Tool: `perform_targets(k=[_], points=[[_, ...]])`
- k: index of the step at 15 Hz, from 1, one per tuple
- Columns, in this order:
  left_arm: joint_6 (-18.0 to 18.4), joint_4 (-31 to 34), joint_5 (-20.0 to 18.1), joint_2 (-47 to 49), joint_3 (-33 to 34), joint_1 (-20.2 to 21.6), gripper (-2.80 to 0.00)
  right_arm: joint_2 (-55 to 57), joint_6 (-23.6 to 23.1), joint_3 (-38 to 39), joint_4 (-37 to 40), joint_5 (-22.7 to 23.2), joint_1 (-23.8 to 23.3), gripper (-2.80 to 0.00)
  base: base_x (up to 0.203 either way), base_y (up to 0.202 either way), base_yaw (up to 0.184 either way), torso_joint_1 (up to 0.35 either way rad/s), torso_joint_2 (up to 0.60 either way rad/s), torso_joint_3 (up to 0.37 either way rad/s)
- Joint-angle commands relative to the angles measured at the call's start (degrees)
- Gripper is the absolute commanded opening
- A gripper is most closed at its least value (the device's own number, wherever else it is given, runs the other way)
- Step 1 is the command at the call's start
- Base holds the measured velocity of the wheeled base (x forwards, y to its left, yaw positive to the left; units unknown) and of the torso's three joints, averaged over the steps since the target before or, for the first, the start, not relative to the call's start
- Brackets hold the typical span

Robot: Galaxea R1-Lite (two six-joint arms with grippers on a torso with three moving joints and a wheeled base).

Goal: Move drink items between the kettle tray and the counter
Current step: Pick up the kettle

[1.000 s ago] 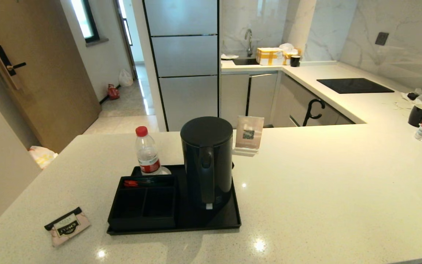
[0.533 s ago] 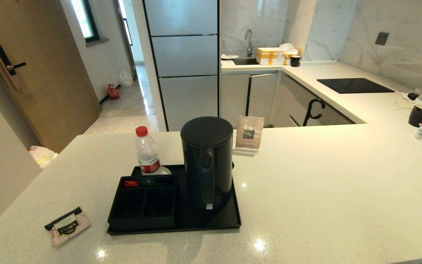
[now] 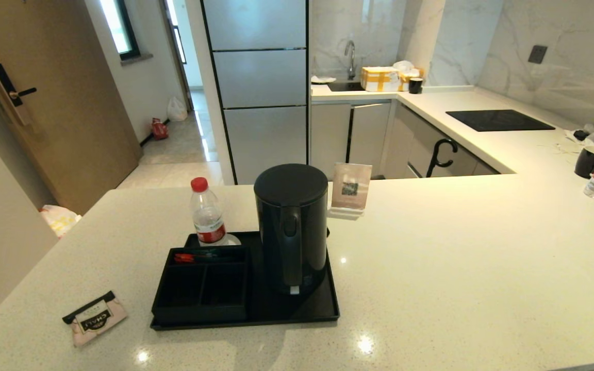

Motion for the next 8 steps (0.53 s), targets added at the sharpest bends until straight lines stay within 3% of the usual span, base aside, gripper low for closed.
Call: perform_targets(k=[1,4,5,6,8], points=[[0.0,-0.1,0.0,0.0,0.0,0.0,-2.80,0.0,0.0,0.0,0.0,0.0,0.0,-2.80,0.000,0.000,0.000,0.000,0.00,0.000],[0.0,-0.1,0.0,0.0,0.0,0.0,-2.80,0.0,0.0,0.0,0.0,0.0,0.0,-2.80,0.000,0.000,0.000,0.000,0.00,0.000],[1.5,0.6,-0.1,0.0,0.1,0.0,-2.80,0.0,0.0,0.0,0.0,0.0,0.0,-2.80,0.000,0.000,0.000,0.000,0.00,0.000],[6.1,1.6,-0.3,-0.1,0.1,0.0,-2.80,0.0,0.0,0.0,0.0,0.0,0.0,-2.80,0.000,0.000,0.000,0.000,0.00,0.000],[7.1,2.1,-0.3,-0.1,0.2,0.0,-2.80,0.0,0.0,0.0,0.0,0.0,0.0,-2.80,0.000,0.000,0.000,0.000,0.00,0.000]])
